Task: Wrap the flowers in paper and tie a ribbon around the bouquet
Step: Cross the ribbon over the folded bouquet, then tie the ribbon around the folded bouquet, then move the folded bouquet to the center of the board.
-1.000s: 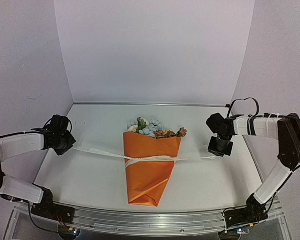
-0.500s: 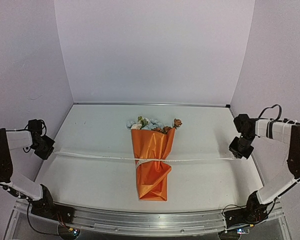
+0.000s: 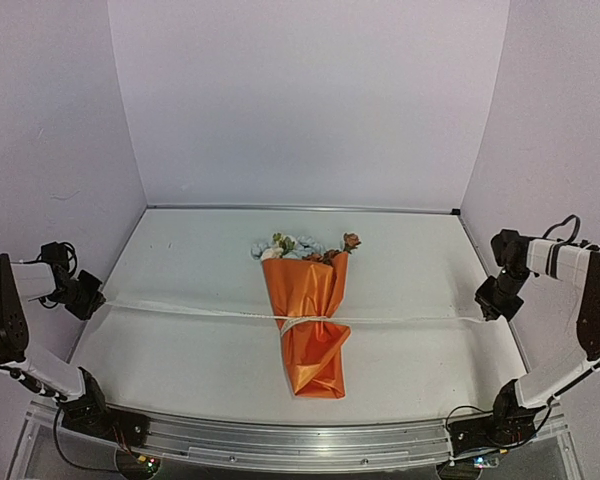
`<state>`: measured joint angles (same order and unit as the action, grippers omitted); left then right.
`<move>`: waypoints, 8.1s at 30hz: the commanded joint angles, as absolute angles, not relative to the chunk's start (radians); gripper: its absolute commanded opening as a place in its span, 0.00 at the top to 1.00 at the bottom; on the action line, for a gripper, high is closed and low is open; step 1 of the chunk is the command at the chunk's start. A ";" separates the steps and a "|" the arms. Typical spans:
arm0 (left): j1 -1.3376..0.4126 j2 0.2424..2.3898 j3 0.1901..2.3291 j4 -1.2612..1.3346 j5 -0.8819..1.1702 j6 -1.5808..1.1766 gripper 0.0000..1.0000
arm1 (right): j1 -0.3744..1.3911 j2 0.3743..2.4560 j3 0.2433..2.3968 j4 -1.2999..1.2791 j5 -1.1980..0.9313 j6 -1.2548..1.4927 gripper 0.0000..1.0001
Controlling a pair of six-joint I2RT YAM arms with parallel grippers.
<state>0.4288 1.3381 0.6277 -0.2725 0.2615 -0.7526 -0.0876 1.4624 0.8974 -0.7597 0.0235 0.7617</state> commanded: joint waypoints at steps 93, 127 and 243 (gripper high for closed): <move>-0.730 1.719 0.827 0.280 0.136 -1.418 1.00 | 0.879 1.529 0.869 -0.403 -0.037 0.143 0.34; -0.717 1.536 0.711 0.041 0.010 -1.336 1.00 | 0.934 1.620 0.950 -0.448 0.252 0.331 1.00; -0.515 1.783 1.015 -0.090 0.289 -0.522 0.26 | 0.759 1.620 1.321 -0.762 -0.115 0.383 0.22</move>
